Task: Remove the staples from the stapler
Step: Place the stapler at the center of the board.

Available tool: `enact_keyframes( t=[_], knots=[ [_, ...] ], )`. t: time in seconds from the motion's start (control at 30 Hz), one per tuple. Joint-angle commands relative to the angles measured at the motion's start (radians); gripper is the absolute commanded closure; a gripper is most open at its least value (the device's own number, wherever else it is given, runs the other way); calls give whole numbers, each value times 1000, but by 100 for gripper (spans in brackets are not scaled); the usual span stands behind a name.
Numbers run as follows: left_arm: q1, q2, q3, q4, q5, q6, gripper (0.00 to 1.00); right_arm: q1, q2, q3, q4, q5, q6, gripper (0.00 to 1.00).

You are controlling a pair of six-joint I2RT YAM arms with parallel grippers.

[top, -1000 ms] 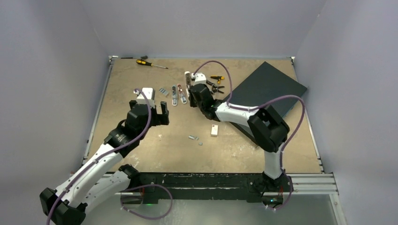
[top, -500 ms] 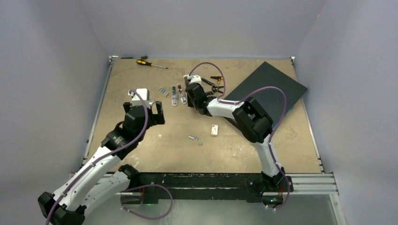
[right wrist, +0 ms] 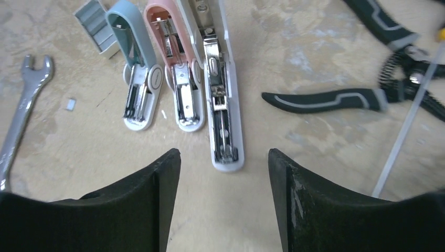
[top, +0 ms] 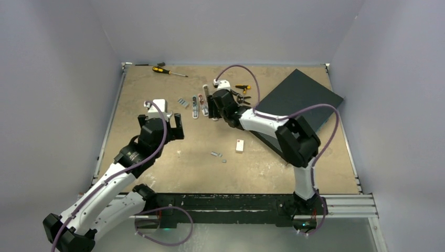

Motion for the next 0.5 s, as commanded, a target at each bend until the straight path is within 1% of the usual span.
enact_keyframes(
  t=[0.0,0.13,0.3,0.4,0.47],
  knots=[
    [-3,8,36,9,-19,-2,1,-2,-167,-58,-95,56,41,34],
    [-3,19,39,4,-19,-1,1,2,-243,-118,-233,104,146,28],
    [-3,24,40,2,-20,0,1,13,-353,-273,-309,116,263,21],
    [-2,24,40,2,-20,1,1,18,-402,-331,-355,138,318,15],
    [-2,29,40,2,-20,1,2,25,-418,-359,-377,148,338,13]
  ],
)
